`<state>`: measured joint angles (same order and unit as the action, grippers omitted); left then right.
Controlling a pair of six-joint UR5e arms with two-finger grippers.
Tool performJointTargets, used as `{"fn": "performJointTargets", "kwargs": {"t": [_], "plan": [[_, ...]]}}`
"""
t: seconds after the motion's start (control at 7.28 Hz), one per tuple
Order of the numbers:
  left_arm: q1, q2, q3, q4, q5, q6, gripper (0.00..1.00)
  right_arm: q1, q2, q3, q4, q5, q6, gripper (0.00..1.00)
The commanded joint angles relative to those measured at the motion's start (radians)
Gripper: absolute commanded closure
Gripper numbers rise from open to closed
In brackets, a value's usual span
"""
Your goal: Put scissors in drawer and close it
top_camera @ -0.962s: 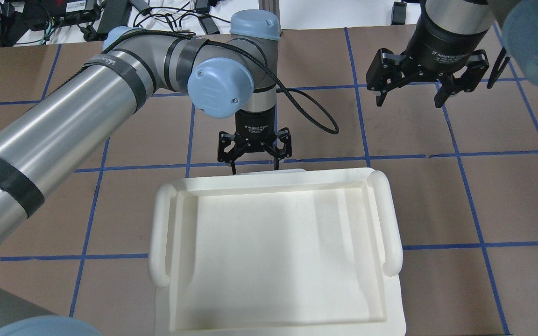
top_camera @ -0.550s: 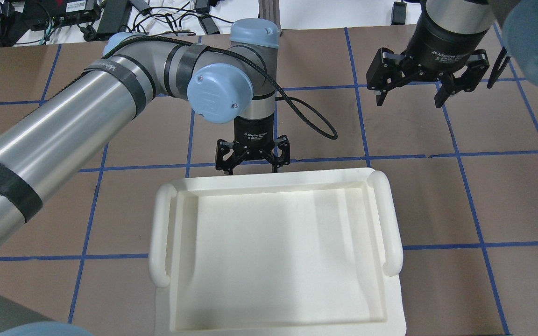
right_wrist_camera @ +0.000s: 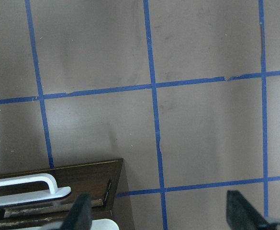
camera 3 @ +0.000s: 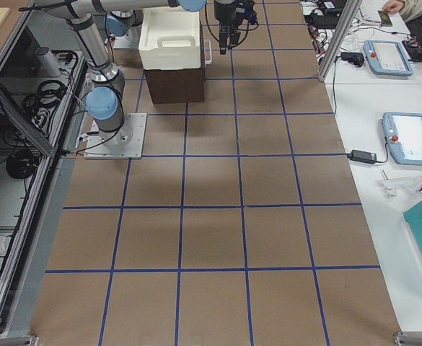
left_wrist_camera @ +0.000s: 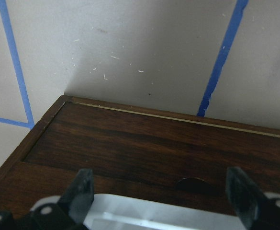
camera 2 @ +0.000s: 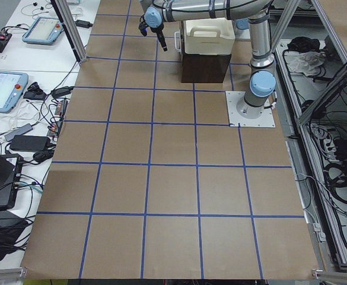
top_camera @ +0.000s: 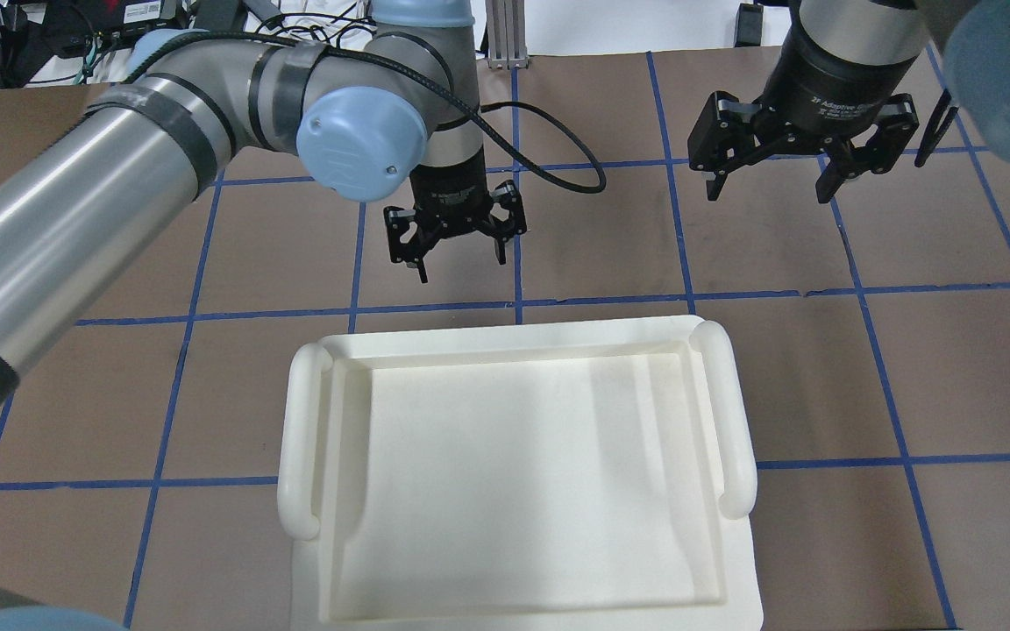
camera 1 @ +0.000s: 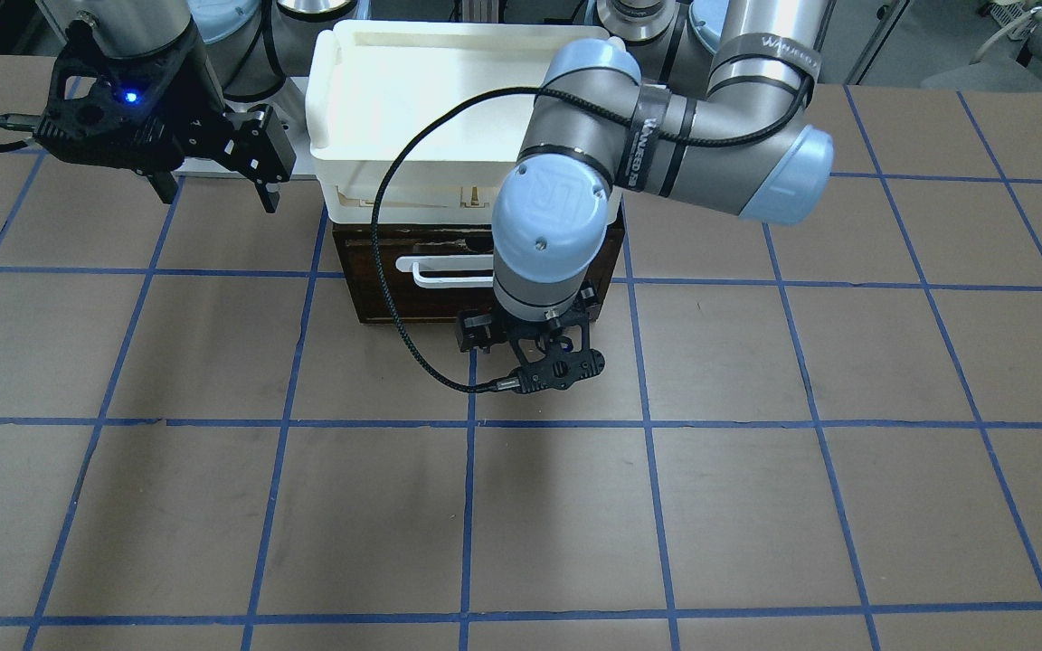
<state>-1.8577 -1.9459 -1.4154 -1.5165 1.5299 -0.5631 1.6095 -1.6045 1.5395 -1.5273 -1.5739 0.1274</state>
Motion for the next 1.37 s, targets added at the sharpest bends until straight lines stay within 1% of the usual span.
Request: {"fn": "performJointTargets", "kwargs": {"t": [0.0, 0.14, 0.27, 0.41, 0.69, 0.82, 0.96, 1.1, 1.24], "plan": [[0.032, 0.141, 0.021, -0.01, 0.117, 0.005, 0.0, 0.0, 0.001, 0.001, 0.004, 0.0, 0.0, 0.0], [0.058, 0.204, 0.003, -0.016, 0.119, 0.064, 0.0, 0.001, 0.0, 0.001, 0.004, 0.0, 0.0, 0.0], [0.087, 0.272, -0.013, -0.077, 0.118, 0.201, 0.0, 0.001, 0.0, 0.001, 0.007, -0.002, 0.0, 0.0], [0.112, 0.333, -0.036, -0.088, 0.115, 0.256, 0.0, 0.001, 0.001, 0.001, 0.007, -0.002, 0.0, 0.0], [0.156, 0.433, -0.138, -0.091, 0.118, 0.314, 0.0, 0.0, 0.001, 0.001, 0.006, -0.002, -0.002, 0.0], [0.184, 0.447, -0.175, -0.046, 0.115, 0.324, 0.0, 0.001, 0.002, 0.001, 0.006, -0.002, -0.002, 0.0], [0.214, 0.423, -0.171, 0.042, 0.11, 0.345, 0.0, 0.0, 0.002, 0.001, 0.004, -0.002, -0.002, 0.0], [0.231, 0.409, -0.139, 0.041, 0.077, 0.354, 0.0, 0.0, 0.002, 0.001, 0.004, -0.002, -0.002, 0.0], [0.233, 0.389, -0.114, 0.035, 0.063, 0.356, 0.0, 0.0, 0.0, 0.002, 0.004, -0.002, -0.002, 0.0]]}}
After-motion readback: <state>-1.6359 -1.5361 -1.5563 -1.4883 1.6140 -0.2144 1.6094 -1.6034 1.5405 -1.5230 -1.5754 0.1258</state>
